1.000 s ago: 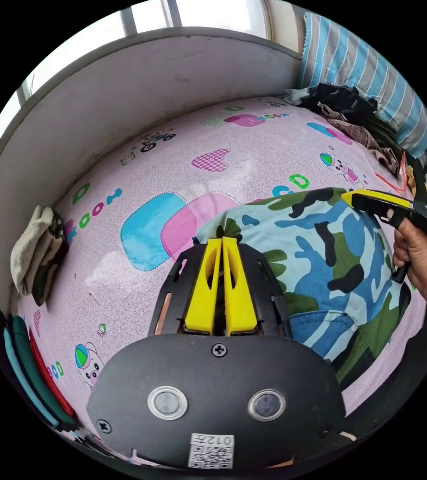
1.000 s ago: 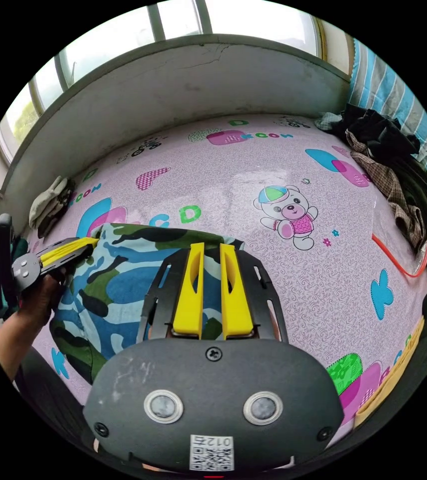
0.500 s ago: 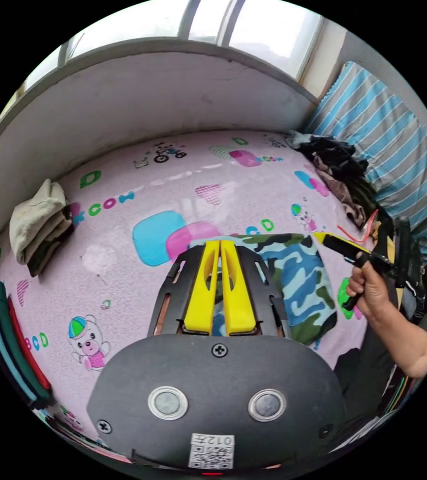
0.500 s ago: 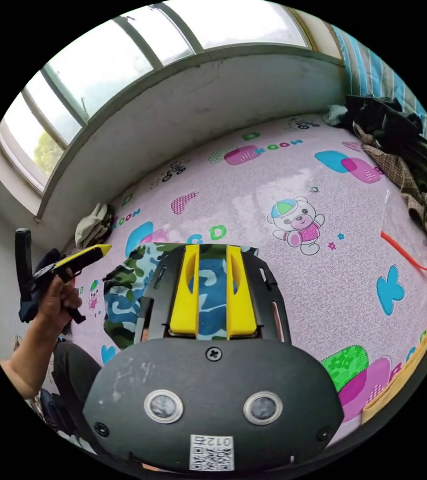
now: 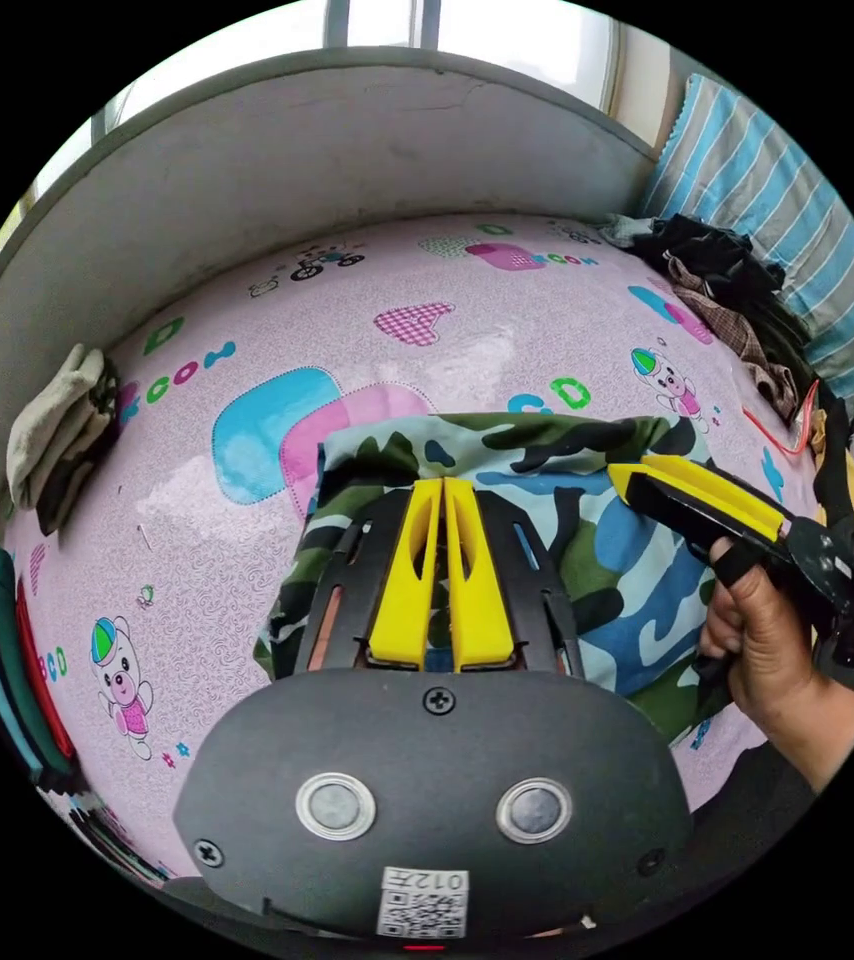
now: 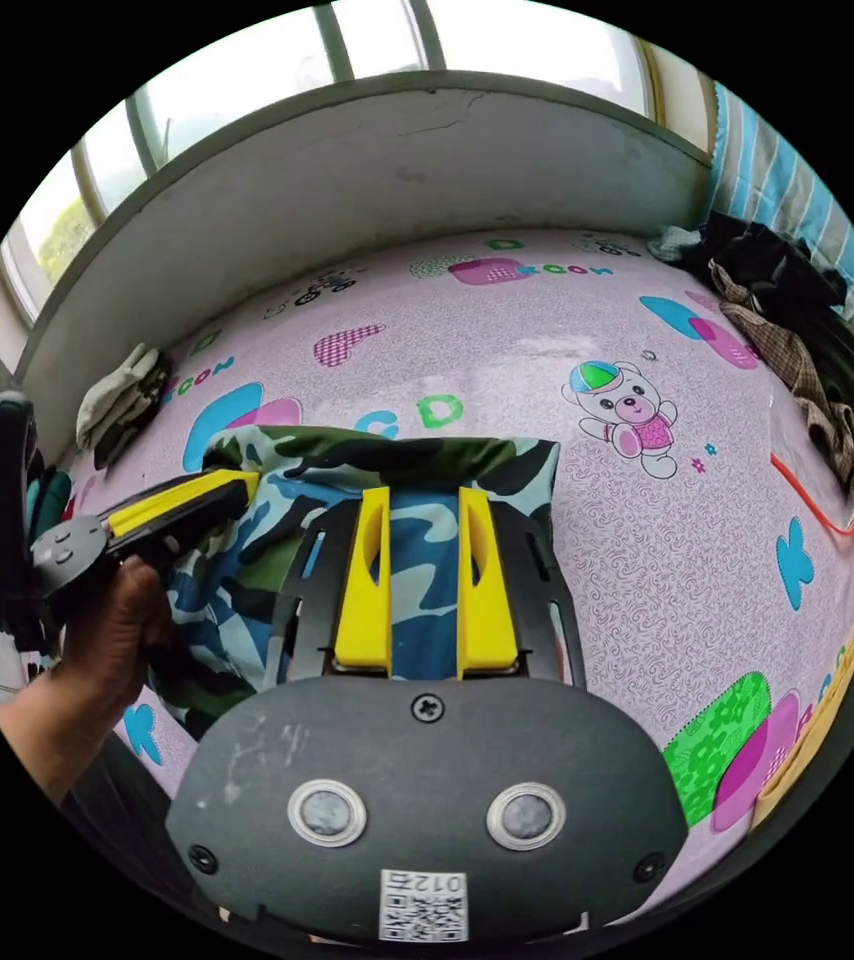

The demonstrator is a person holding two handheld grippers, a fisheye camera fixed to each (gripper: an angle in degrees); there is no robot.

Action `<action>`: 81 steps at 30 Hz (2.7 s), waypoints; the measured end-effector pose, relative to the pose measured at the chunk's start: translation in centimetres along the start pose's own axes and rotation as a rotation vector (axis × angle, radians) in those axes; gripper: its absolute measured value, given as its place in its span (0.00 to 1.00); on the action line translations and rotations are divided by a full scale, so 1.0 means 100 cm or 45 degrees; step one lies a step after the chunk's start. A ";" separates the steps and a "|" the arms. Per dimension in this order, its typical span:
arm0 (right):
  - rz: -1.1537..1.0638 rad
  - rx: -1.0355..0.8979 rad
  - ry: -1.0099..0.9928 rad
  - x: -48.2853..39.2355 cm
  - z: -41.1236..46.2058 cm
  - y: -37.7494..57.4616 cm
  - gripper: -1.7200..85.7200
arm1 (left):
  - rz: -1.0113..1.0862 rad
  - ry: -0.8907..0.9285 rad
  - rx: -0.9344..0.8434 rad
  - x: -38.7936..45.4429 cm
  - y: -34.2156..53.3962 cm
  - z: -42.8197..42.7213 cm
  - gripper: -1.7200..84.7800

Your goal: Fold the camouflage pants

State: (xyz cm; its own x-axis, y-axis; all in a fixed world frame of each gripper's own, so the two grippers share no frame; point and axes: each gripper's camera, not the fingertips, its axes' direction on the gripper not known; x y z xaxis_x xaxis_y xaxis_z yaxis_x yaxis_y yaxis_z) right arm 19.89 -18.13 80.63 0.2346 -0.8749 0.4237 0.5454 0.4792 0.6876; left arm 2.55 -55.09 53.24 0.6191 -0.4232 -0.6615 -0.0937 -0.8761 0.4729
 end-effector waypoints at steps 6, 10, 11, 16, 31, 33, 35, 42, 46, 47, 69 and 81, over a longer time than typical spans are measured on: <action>0.201 -0.025 -0.239 0.034 -0.006 -0.005 0.09 | -0.067 0.161 -0.079 -0.014 -0.018 -0.004 0.02; 0.166 -0.146 -0.692 0.064 -0.038 -0.005 0.05 | -0.032 0.262 0.018 -0.026 -0.018 -0.059 0.03; 0.090 -0.127 -0.690 0.065 -0.055 0.003 0.05 | 0.014 0.280 0.007 -0.024 -0.017 -0.066 0.03; -0.335 -0.233 -0.537 0.045 -0.100 0.054 0.03 | 0.573 0.356 -0.239 0.009 0.021 -0.090 0.03; -0.823 -0.464 -0.120 -0.055 -0.059 0.104 0.01 | 0.851 0.023 -0.466 0.054 0.053 -0.047 0.02; -0.870 -0.456 -0.082 -0.065 -0.057 0.106 0.01 | 0.875 -0.002 -0.473 0.057 0.052 -0.044 0.02; -0.824 -0.431 -0.096 -0.068 -0.056 0.106 0.01 | 0.925 -0.045 -0.469 0.062 0.052 -0.043 0.02; -0.697 -0.352 -0.231 -0.069 -0.089 0.090 0.01 | 0.937 -0.022 -0.375 0.057 0.041 -0.088 0.02; -0.854 -0.443 -0.171 -0.099 -0.074 0.094 0.01 | 1.043 -0.074 -0.511 0.060 0.050 -0.067 0.02; -0.871 -0.503 -0.123 -0.105 -0.060 0.095 0.01 | 1.040 -0.113 -0.534 0.058 0.051 -0.061 0.02; -0.721 -0.650 -0.162 -0.118 -0.009 0.070 0.01 | 0.578 0.396 -0.534 -0.134 0.047 -0.051 0.12; -0.694 -0.702 -0.155 -0.121 0.005 0.058 0.01 | 0.744 0.508 -0.502 -0.136 0.048 -0.034 0.03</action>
State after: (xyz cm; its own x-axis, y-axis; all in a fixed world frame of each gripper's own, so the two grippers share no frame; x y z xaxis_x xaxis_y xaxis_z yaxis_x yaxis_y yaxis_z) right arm 19.86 -4.76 79.78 -0.2536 -0.9477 0.1939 0.8866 -0.1476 0.4384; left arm -3.65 -52.74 66.42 0.7936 -0.6080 -0.0217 -0.2526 -0.3617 0.8974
